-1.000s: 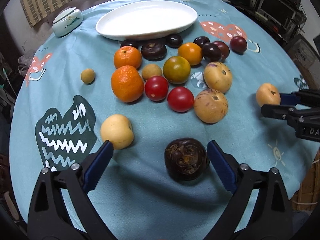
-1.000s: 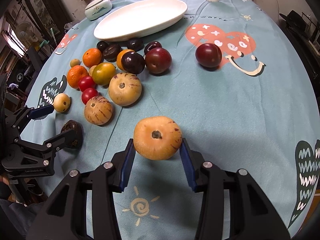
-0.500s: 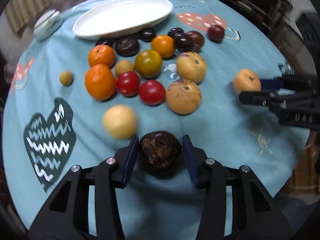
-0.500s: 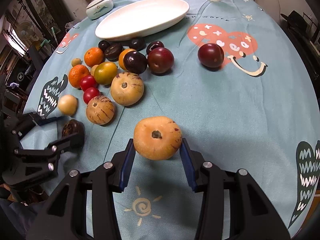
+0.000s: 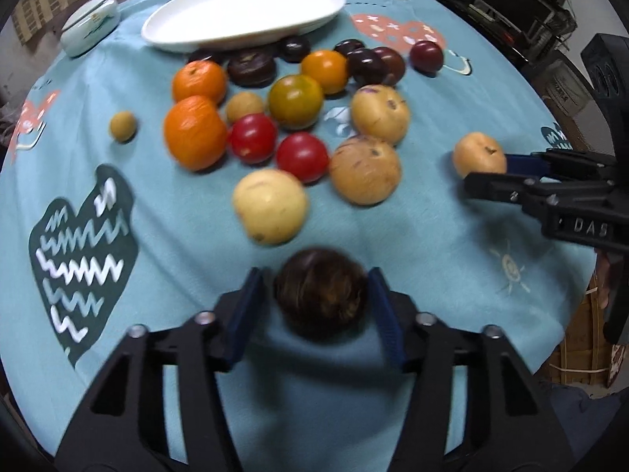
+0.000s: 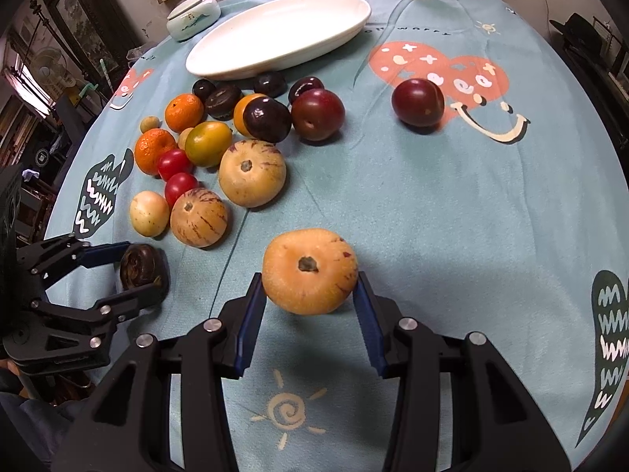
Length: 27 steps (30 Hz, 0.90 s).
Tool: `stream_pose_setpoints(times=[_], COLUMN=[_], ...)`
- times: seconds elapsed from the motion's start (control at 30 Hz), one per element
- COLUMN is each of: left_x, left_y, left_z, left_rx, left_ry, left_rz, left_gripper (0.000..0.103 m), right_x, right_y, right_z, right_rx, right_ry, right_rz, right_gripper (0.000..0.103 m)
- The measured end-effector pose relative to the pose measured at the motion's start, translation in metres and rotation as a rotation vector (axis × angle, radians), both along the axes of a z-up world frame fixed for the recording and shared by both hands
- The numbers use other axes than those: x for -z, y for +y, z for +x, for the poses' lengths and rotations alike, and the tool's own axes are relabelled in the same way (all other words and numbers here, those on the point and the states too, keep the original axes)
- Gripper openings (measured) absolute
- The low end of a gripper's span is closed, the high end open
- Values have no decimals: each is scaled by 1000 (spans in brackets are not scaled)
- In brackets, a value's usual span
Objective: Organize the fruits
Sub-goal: 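Carry both fruits over the white plate and open both grippers to release them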
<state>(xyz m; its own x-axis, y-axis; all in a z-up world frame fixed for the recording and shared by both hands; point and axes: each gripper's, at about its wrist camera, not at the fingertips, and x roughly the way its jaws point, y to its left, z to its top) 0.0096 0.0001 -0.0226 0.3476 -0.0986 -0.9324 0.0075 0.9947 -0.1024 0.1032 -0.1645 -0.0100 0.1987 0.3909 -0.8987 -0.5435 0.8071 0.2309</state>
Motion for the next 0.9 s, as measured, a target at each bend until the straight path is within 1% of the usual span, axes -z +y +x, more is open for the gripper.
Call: stream_pose_setpoints(times=[0.07,0.23,0.33,0.47,0.57,0.63,0.7,0.8,0.83,0.9], left_x=[1,-4,-17,-45,-75,-95,-111,-129,-133,-135], left_y=[0,0,1,10,22,29,37,44,47,52], left_z=[5,6,3,8,23,40,61,91,100,122], left_rx=[-11,7,21,9,-15,-21,-30,-65,-76,-106], left_ry=[0,3,-15,-66,-129,-175,-206,-250,-260,-259], left_rz=[5,-10,-4,-7,-10,15,34,66,71,86], left_gripper=[47,46,46,47,47,47,47,47,47,47], right_x=[-1,-5,-9,-20,-34,-44,-58,-82,-87,-97], right_y=[0,0,1,3,10,14,20,30,35,42], right_z=[-1,-2,-2,3,9,14,21,37,43,57], right_rx=[-5,-17,-22,-12,-12,-7,-10,-9,-10,-14], right_ry=[-3,-7,-14,-22,-55,-65,-99,-153,-166,-186], right_rz=[3,0,4,39,60,91,110,139,134,138], right_gripper=[46,46,46,46,46,46,46,46,46,46])
